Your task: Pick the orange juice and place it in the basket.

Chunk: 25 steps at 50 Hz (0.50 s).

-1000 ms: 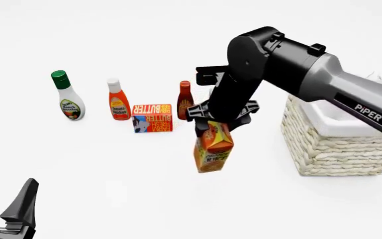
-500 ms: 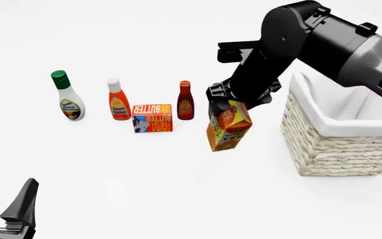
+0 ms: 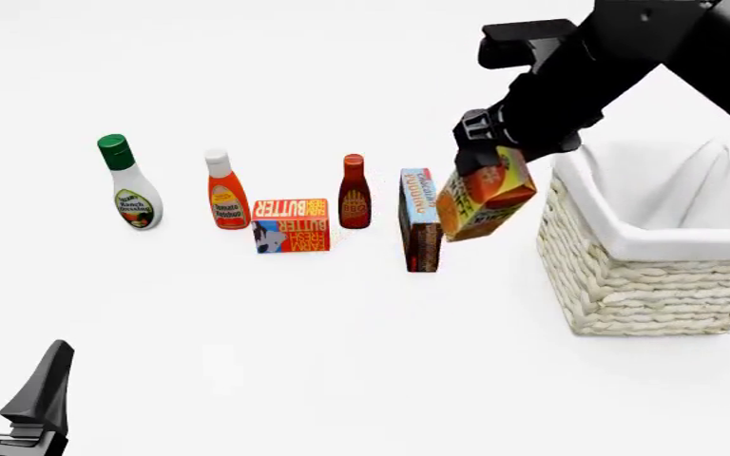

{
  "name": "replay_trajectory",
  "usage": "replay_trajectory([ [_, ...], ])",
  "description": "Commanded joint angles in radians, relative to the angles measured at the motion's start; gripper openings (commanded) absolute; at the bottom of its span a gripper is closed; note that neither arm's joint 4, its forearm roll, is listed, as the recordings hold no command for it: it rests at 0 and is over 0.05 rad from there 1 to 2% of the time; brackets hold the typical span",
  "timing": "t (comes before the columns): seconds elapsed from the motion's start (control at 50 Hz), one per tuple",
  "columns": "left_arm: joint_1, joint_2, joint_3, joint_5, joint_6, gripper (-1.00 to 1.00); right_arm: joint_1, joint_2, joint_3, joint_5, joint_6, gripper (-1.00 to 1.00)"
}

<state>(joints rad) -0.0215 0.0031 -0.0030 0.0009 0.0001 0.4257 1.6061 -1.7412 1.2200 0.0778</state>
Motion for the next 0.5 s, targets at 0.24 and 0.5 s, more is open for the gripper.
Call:
replay_trajectory([
  [0.24,0.000,0.000,0.000,0.000,0.000,1.00,-0.072,-0.052,-0.069,0.000,-0.082,-1.00],
  [0.5,0.000,0.000,0.000,0.000,0.000,1.00,-0.116,-0.071,-0.099,0.000,-0.132,-1.00],
])
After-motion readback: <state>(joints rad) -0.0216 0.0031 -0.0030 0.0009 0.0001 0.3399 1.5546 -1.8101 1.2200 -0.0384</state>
